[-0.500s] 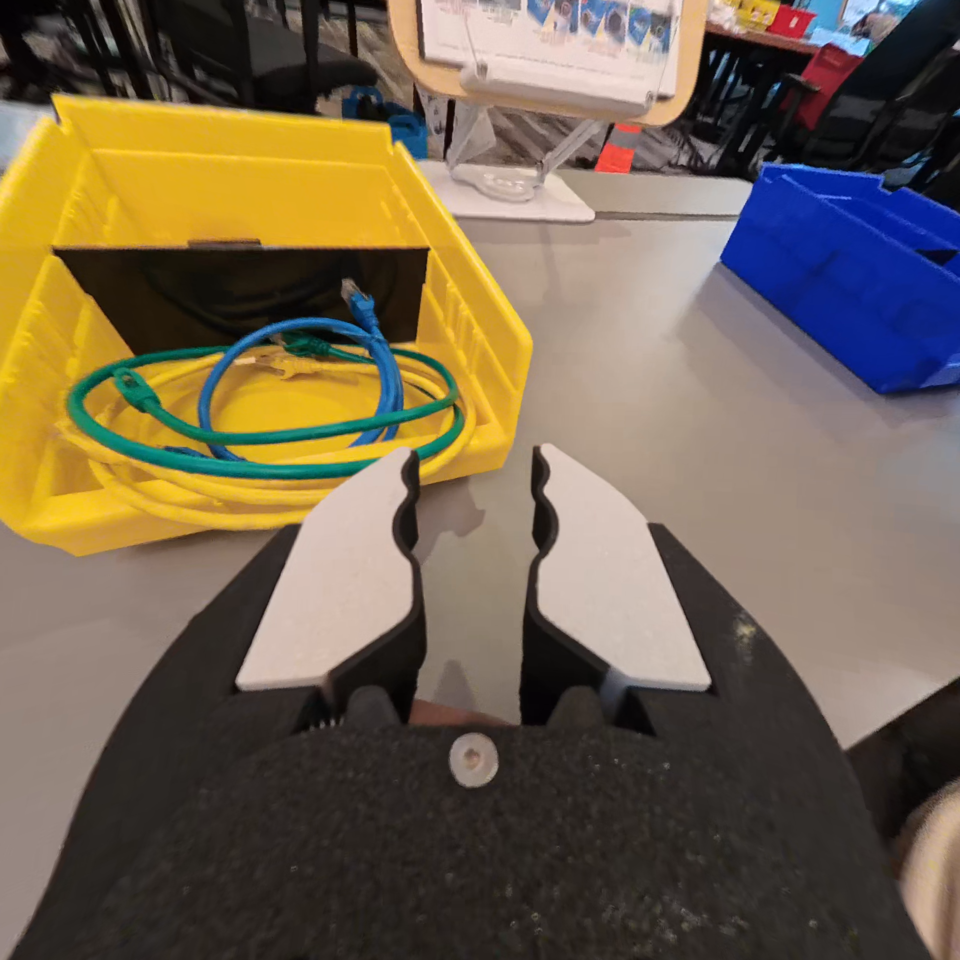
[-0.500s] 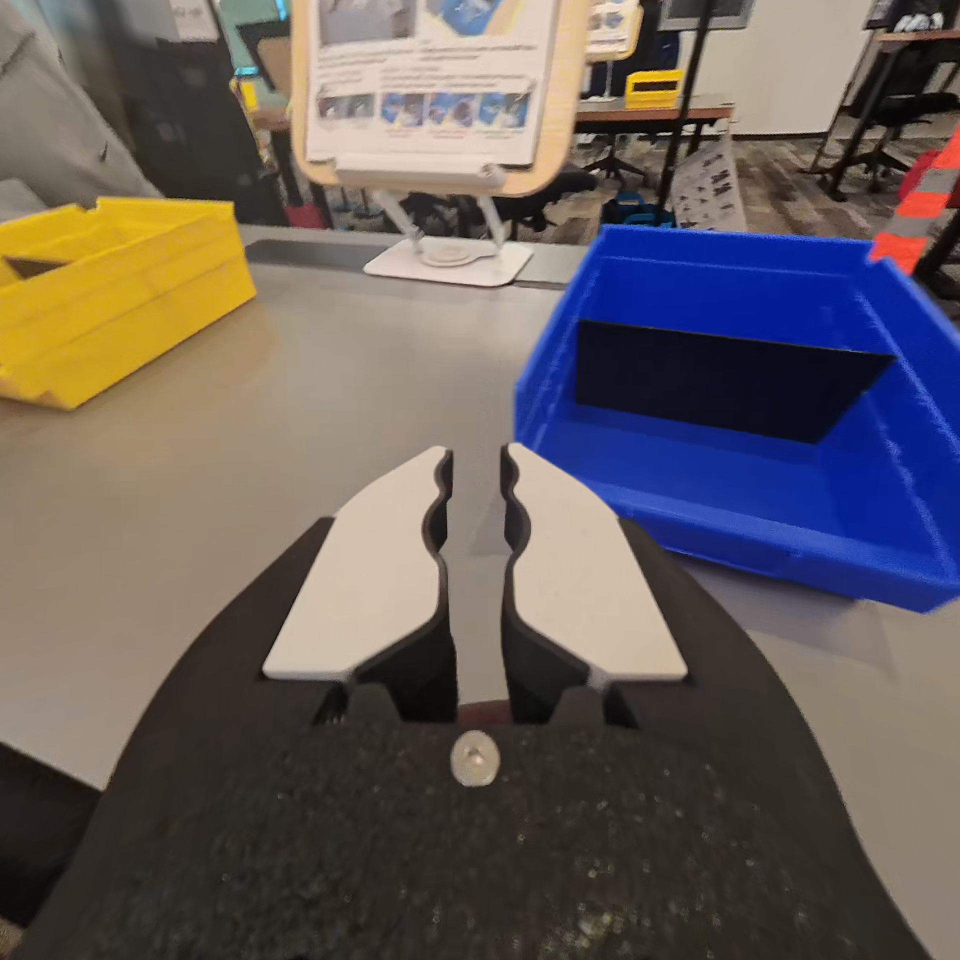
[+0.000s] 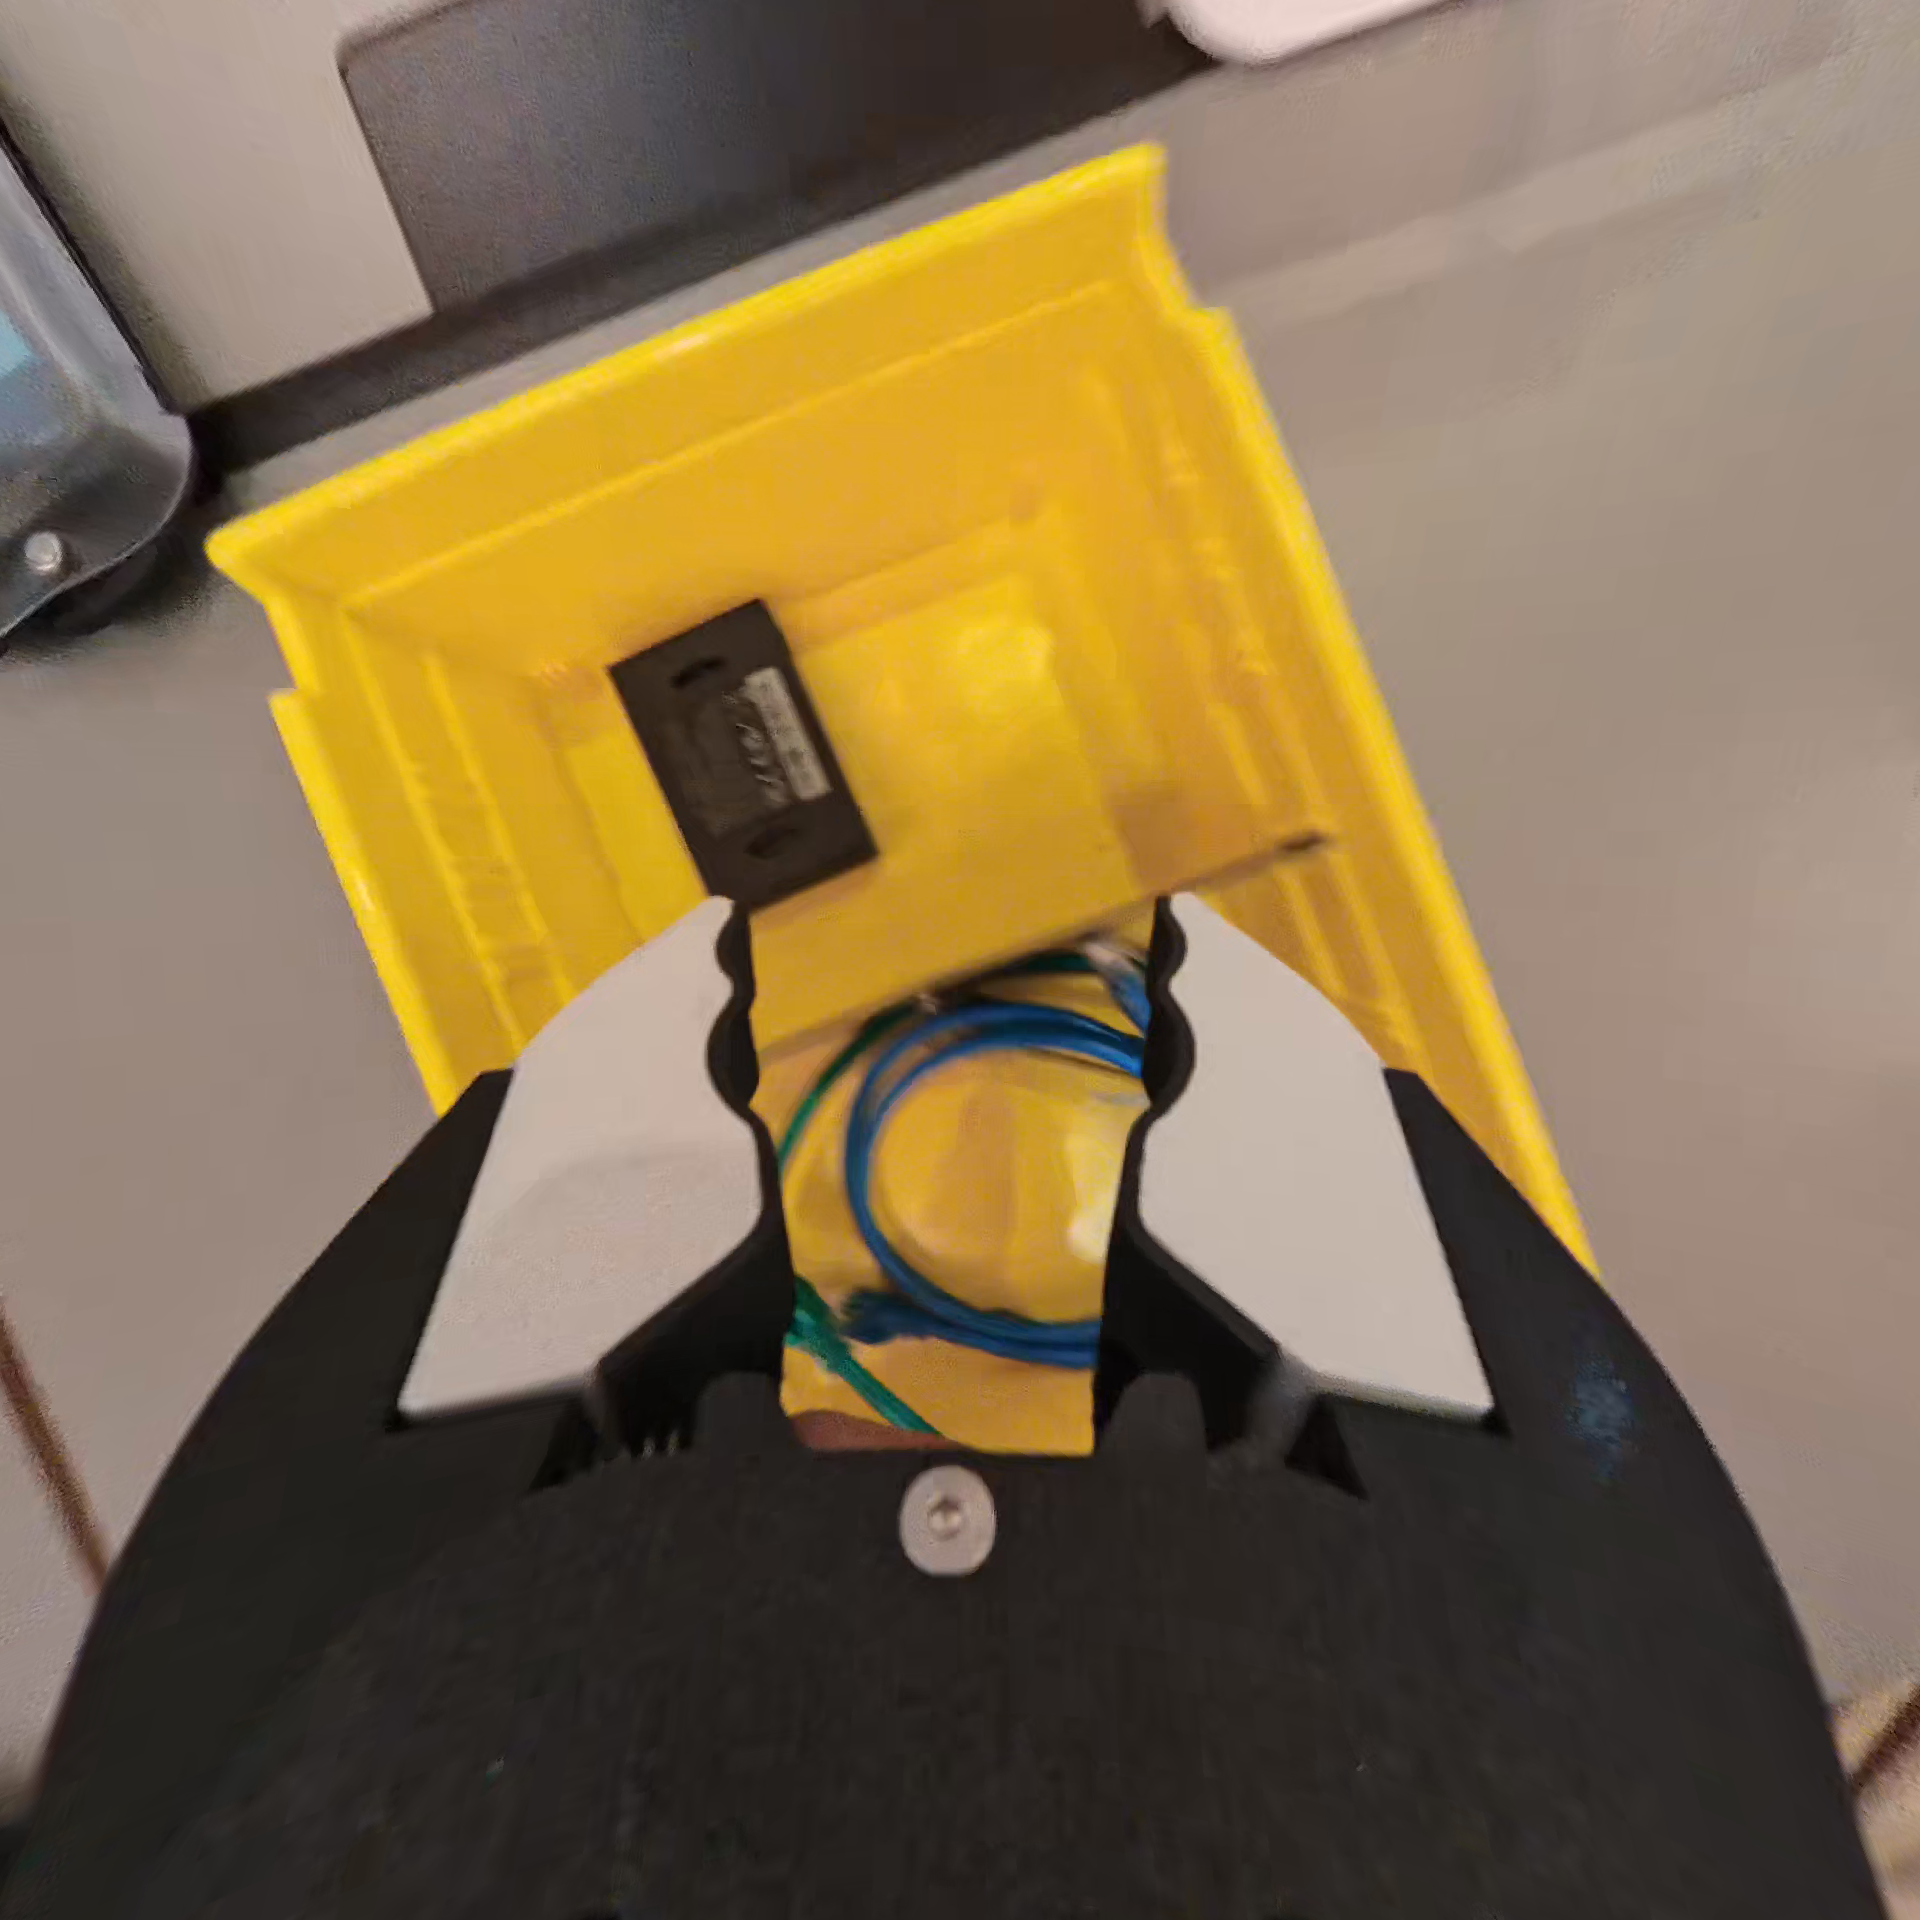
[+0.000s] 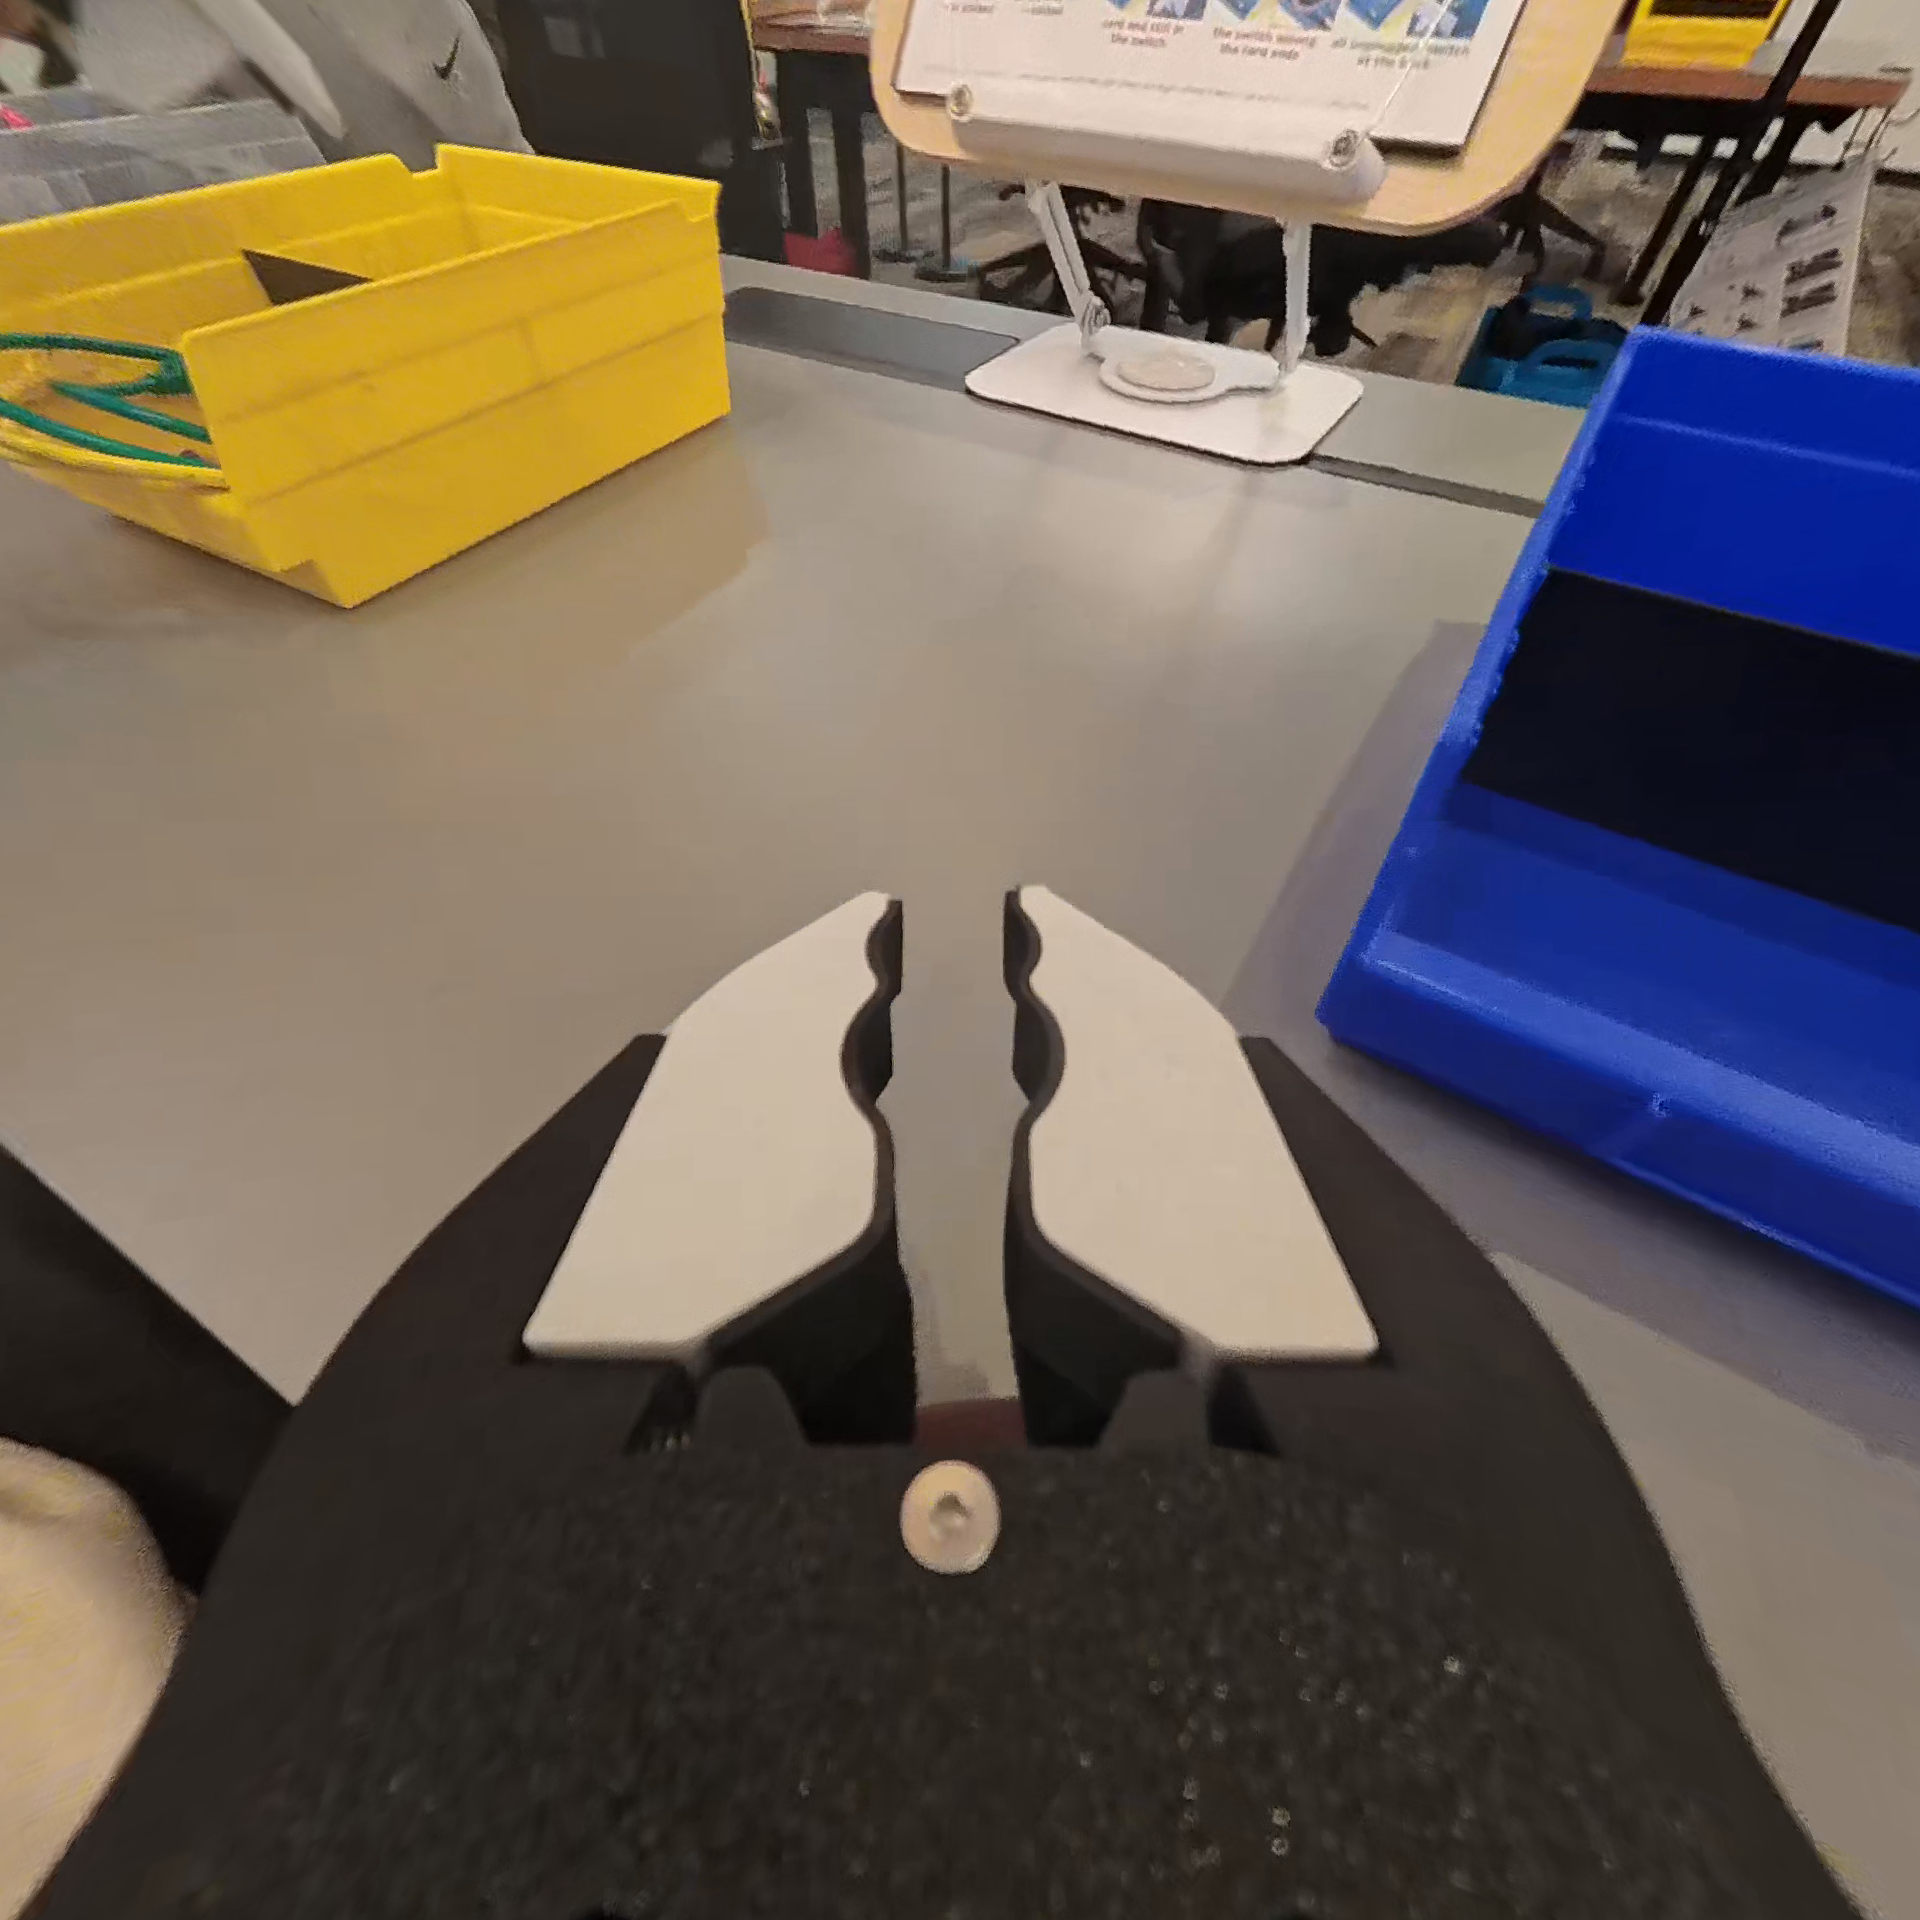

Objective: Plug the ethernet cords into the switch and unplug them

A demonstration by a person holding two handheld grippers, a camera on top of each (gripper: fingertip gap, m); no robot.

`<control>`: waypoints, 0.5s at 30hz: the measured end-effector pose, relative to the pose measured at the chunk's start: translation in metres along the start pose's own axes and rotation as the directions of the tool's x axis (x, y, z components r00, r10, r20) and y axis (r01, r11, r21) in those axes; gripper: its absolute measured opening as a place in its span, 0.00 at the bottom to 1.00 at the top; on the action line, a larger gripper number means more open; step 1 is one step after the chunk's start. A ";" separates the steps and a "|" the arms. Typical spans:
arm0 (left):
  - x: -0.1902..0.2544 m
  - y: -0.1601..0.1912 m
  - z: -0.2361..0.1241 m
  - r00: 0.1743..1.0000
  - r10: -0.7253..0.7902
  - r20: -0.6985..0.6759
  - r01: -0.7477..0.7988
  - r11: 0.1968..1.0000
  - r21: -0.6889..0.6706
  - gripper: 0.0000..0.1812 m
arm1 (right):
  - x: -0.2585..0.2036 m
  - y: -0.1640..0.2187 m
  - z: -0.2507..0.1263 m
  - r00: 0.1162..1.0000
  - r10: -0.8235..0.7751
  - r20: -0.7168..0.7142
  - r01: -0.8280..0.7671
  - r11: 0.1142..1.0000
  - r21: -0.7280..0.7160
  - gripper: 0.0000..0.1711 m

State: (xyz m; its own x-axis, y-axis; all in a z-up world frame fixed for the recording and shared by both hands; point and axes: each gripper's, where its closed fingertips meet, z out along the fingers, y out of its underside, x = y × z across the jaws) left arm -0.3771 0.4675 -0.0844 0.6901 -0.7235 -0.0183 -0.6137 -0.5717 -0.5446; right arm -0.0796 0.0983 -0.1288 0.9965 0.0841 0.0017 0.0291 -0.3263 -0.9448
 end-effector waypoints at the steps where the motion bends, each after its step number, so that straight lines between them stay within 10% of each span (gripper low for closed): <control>1: -0.015 -0.005 0.018 1.000 0.006 0.020 -0.004 0.996 -0.087 0.42 | 0.003 0.002 0.001 1.000 0.007 -0.005 -0.007 1.000 -0.007 0.11; 6: -0.068 0.005 0.097 0.993 -0.031 0.112 0.078 0.891 -0.447 0.44 | 0.012 0.010 0.005 0.999 0.034 -0.012 -0.034 0.999 -0.034 0.11; 15: -0.080 0.021 0.129 0.980 -0.141 0.138 0.191 0.849 -0.493 0.34 | 0.018 0.025 0.008 0.999 0.035 -0.011 -0.036 0.995 -0.095 0.11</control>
State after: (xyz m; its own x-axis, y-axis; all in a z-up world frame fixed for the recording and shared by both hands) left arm -0.3954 0.5633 -0.2028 0.8157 -0.5757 -0.0568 -0.5783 -0.8142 -0.0521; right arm -0.0612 0.0993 -0.1554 0.9977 0.0624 -0.0278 0.0008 -0.4172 -0.9088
